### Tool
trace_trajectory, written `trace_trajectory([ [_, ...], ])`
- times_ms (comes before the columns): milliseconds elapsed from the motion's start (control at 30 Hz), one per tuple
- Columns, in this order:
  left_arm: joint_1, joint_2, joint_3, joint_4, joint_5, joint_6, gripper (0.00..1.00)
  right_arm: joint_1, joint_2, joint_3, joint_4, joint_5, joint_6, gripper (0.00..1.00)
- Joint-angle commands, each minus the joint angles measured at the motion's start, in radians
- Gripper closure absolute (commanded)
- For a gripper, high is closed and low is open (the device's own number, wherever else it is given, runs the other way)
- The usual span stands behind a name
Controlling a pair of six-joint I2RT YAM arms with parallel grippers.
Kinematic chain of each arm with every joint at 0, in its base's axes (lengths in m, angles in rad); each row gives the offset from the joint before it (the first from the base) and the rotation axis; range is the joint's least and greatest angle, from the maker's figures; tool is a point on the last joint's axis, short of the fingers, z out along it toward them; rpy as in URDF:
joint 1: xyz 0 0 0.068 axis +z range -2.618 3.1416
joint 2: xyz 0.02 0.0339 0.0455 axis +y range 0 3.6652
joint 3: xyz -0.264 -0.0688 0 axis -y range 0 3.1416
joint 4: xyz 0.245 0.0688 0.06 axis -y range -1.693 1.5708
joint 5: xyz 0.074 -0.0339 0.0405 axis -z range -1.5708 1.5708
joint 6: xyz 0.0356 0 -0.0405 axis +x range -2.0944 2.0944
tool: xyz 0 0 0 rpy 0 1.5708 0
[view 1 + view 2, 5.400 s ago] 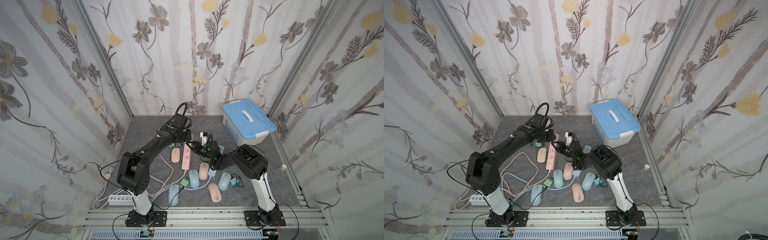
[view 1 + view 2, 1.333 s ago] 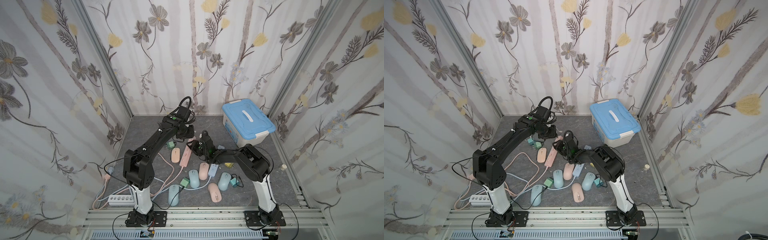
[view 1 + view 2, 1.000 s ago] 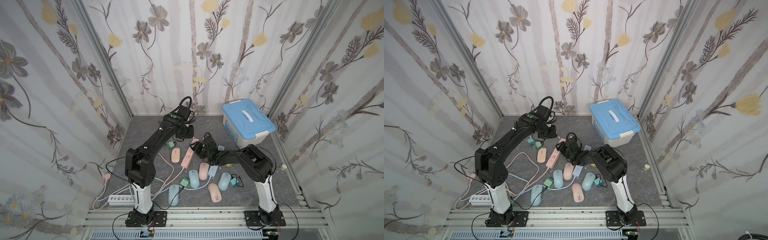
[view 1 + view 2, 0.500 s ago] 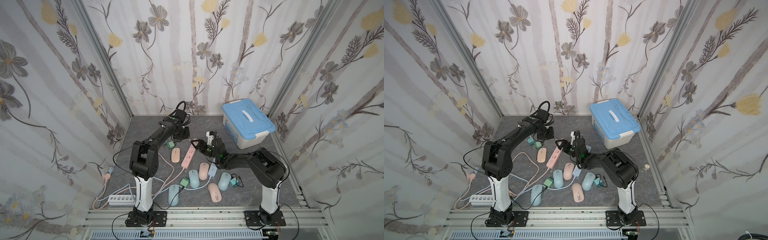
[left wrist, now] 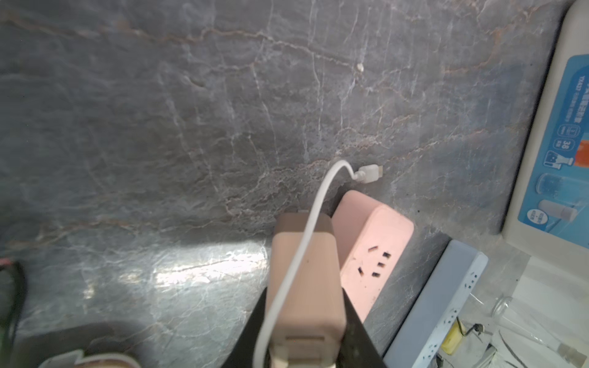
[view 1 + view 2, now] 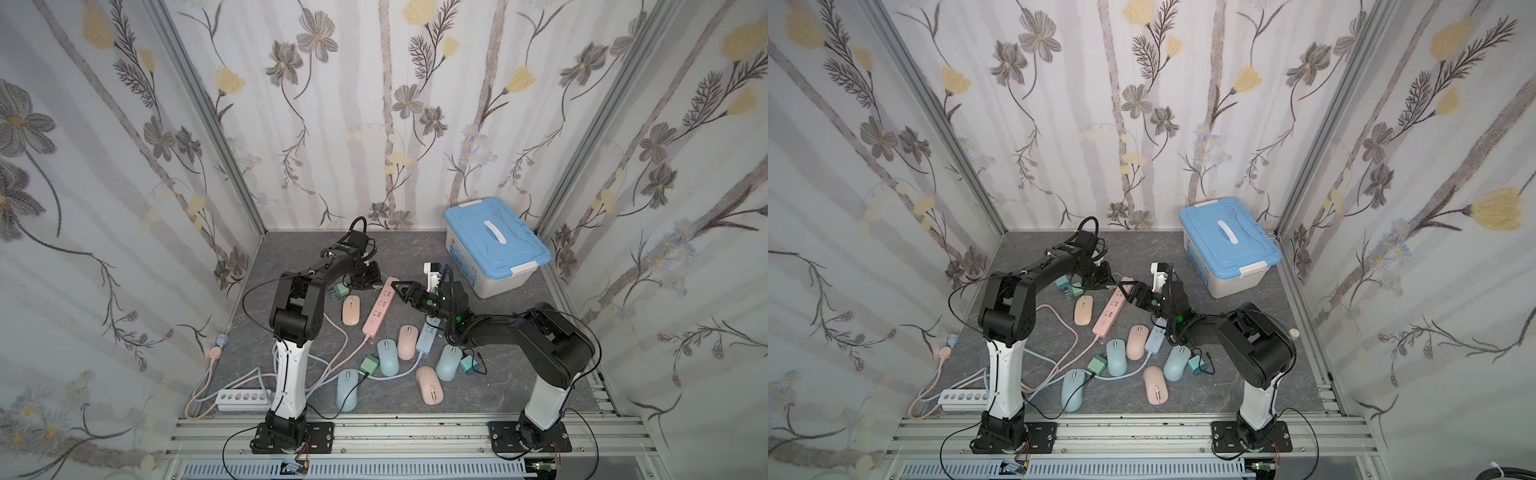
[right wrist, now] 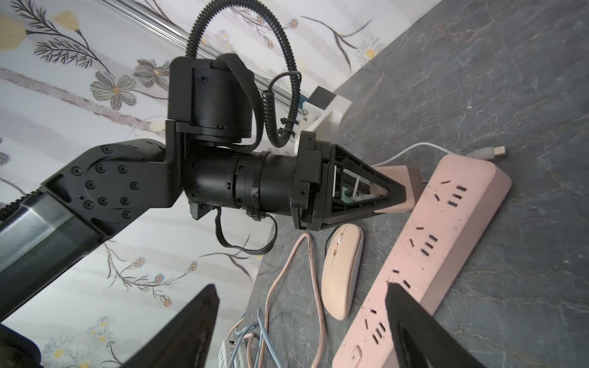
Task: Unplug the wireless mouse
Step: Place the plug at the center of the board.
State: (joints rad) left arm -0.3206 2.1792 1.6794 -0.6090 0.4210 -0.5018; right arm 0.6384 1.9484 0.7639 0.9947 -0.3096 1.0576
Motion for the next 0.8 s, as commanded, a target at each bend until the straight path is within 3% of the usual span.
trace_trajectory([
  [0, 0.014, -0.026, -0.04, 0.002, -0.024, -0.018, 0.33, -0.006, -0.043, -0.017, 0.025, 0.009, -0.04, 0.16],
  [33, 0.021, -0.046, -0.056, 0.009, -0.028, -0.023, 0.26, -0.01, -0.06, -0.018, 0.016, 0.012, -0.043, 0.16],
  [67, 0.027, -0.064, -0.069, 0.012, -0.036, -0.031, 0.02, -0.013, -0.074, -0.018, 0.01, 0.02, -0.045, 0.16],
  [100, 0.032, -0.088, -0.085, 0.017, -0.045, -0.034, 0.0, -0.016, -0.09, -0.053, -0.006, 0.035, -0.045, 0.16],
  [267, 0.039, -0.258, -0.166, 0.047, -0.093, -0.025, 0.0, -0.022, -0.194, -0.113, -0.053, 0.122, -0.07, 0.14],
  [533, 0.04, -0.698, -0.461, 0.311, -0.231, 0.011, 0.0, -0.02, -0.386, -0.183, -0.125, 0.282, -0.168, 0.06],
  [600, 0.039, -0.802, -0.528, 0.375, -0.231, 0.021, 0.0, -0.019, -0.417, -0.21, -0.121, 0.307, -0.179, 0.01],
  [767, 0.038, -1.086, -0.73, 0.567, -0.219, 0.033, 0.0, -0.006, -0.507, -0.301, -0.057, 0.38, -0.215, 0.01],
])
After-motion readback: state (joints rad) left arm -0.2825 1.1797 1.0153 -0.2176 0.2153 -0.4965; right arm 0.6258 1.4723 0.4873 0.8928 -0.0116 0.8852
